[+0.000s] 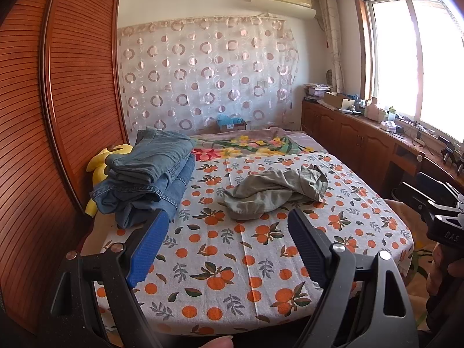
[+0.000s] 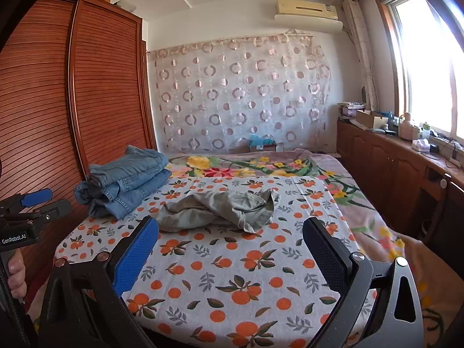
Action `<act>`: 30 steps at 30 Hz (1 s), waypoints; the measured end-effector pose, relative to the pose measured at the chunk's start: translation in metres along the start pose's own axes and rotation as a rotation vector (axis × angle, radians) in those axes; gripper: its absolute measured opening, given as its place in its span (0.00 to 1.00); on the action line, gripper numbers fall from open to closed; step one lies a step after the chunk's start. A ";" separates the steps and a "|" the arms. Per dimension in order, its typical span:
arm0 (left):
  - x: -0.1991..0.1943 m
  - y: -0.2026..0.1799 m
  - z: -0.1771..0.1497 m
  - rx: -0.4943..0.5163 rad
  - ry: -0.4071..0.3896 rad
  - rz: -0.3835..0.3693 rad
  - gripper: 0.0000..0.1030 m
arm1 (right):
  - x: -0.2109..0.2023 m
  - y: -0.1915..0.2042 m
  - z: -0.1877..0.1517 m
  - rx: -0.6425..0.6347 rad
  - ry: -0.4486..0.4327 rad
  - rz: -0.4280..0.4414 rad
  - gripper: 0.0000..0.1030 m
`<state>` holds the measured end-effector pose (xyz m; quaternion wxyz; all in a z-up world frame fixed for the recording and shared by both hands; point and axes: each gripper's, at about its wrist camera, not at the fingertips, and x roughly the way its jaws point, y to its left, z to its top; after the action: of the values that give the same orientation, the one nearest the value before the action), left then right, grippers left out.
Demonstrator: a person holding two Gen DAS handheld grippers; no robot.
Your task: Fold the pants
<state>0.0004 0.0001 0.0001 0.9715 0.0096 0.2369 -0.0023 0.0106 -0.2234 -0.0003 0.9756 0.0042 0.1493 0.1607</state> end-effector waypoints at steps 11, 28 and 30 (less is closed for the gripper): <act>0.000 0.000 0.000 -0.001 -0.003 0.001 0.82 | -0.002 0.002 0.000 -0.002 -0.008 -0.003 0.97; -0.001 0.000 0.000 -0.001 -0.007 0.000 0.82 | -0.003 0.002 0.001 -0.001 -0.012 -0.002 0.97; 0.000 0.000 0.000 0.000 -0.007 0.000 0.82 | -0.003 0.002 0.001 0.000 -0.013 -0.002 0.97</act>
<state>0.0001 0.0002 0.0001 0.9723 0.0094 0.2336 -0.0021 0.0073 -0.2226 0.0014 0.9767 0.0048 0.1431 0.1599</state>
